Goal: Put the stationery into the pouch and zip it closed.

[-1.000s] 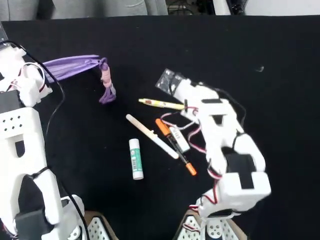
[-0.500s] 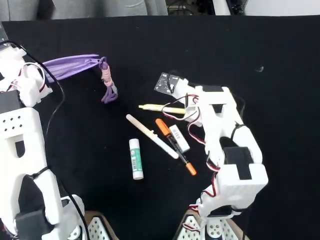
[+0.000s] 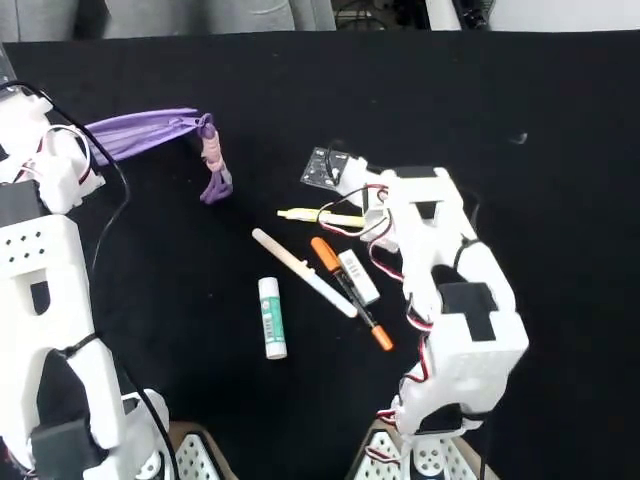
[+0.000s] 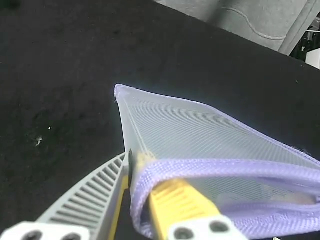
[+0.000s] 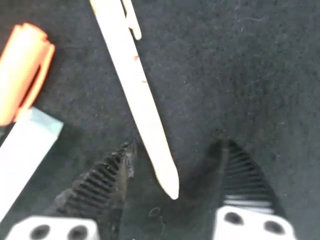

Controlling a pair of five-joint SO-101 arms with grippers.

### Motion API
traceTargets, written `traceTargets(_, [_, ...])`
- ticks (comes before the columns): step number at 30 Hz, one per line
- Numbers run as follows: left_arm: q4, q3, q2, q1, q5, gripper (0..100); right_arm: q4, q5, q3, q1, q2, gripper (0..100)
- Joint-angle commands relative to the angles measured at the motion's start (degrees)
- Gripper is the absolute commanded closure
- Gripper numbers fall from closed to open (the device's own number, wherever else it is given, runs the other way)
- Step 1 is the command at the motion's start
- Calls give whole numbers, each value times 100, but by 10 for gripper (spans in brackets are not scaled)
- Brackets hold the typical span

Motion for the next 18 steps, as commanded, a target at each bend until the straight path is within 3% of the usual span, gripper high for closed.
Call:
traceTargets(1, [9,-13,-53,426,9,972,264,62,-470,-18,-40,962])
traceTargets(2, [9,-4,-53,541,9,972,396,62,-549,-9,-84,994])
traceTargets(7, [176,-110,-79,998,18,972,932,26,-629,105,-760,943])
traceTargets(14, [1204,-1226,-53,1736,26,972,976,-1222,-611,290,-2431,985])
traceTargets(18, [1345,-1305,-44,1956,26,972,976,-1758,-523,325,-3187,988])
